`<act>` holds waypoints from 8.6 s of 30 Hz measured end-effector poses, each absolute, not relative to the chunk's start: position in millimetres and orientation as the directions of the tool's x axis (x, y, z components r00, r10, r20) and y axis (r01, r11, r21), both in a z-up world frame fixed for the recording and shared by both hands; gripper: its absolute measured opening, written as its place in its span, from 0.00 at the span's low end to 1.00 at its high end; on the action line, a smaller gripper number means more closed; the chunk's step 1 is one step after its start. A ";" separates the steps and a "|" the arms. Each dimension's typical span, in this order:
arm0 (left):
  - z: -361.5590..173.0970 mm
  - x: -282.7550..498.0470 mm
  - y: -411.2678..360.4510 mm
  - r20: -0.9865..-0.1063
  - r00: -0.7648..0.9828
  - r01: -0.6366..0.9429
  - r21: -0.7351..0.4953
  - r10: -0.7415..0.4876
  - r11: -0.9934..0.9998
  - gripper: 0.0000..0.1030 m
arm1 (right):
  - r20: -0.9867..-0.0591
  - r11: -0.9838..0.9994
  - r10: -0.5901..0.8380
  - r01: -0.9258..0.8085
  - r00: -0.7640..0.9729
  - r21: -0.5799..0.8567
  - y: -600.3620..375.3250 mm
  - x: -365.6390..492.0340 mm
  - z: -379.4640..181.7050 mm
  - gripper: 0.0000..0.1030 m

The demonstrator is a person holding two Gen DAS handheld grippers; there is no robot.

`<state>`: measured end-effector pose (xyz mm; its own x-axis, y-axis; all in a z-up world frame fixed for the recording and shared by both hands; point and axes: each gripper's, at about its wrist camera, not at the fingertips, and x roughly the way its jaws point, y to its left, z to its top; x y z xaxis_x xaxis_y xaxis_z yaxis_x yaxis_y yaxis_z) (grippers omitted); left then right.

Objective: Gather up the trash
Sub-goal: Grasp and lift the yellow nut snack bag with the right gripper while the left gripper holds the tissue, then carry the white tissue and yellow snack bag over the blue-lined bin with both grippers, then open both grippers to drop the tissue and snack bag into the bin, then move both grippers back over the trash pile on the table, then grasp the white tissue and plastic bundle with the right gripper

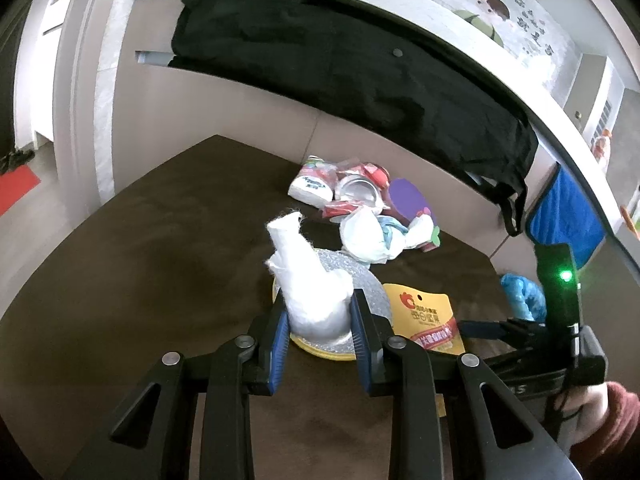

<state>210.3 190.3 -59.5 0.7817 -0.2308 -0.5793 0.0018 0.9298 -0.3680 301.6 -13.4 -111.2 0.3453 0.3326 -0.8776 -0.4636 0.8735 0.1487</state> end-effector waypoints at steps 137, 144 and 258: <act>-58.5 342.7 -271.7 -0.643 0.505 0.545 -0.280 -0.576 0.791 0.30 | -0.586 0.960 0.196 -0.033 0.786 0.278 -452.3 284.2 -66.7 0.27; -58.6 349.0 -258.5 -0.616 0.468 0.544 -0.365 -0.634 0.756 0.57 | -0.557 0.951 0.198 -0.021 0.806 0.308 -457.1 281.0 -63.4 0.58; -89.3 347.2 83.3 -0.775 0.625 -0.080 -0.183 -0.094 0.980 0.62 | -0.607 0.884 0.461 -0.395 0.647 0.251 -191.3 309.5 -70.6 0.68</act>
